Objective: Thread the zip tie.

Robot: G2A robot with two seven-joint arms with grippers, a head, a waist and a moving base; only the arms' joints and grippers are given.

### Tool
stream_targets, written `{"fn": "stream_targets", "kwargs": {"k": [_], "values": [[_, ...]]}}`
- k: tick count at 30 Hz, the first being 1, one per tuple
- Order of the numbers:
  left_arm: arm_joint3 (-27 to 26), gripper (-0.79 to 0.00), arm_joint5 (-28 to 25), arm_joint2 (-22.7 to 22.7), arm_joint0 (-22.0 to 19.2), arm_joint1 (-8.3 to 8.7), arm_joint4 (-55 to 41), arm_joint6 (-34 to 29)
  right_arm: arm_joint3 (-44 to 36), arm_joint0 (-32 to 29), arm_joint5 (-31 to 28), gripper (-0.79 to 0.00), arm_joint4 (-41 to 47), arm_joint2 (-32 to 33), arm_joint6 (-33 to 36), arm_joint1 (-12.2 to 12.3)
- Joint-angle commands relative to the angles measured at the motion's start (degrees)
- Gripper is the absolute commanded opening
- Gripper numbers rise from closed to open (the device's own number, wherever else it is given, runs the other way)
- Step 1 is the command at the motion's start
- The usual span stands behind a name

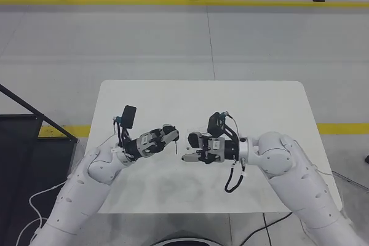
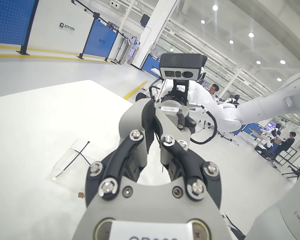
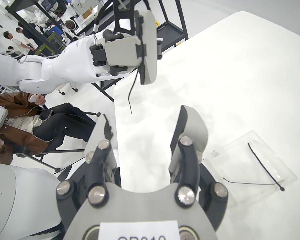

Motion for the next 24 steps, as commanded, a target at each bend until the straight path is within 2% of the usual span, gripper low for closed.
{"fn": "stream_targets", "kwargs": {"k": [1, 7, 11, 19, 24], "values": [[-1.23, -0.785, 0.02, -1.83, 1.48, 0.46, 0.64, 0.3, -1.58, -1.41, 2.79, 0.0, -0.57, 2.38, 1.8, 0.72], [-4.84, -0.785, 0.02, -5.75, 5.99, 1.62, 2.49, 1.09, -5.06, -2.52, 15.62, 0.0, -2.15, 7.28, 7.41, 1.99], [-6.72, -0.785, 0.02, -7.02, 8.47, 2.2, 3.48, 2.47, -5.19, -2.44, 16.12, 0.0, -2.32, 7.42, 7.61, 2.02], [-6.72, -0.785, 0.02, -7.02, 8.47, 2.2, 3.48, 2.47, -5.07, -2.64, 16.65, 0.0, -2.72, 7.22, 7.36, 2.0], [-7.36, -0.785, 2.99, -6.51, 8.61, 1.95, 3.33, 3.26, -2.3, 1.26, 29.41, 0.0, -7.43, 2.78, 10.39, 0.99]]}}
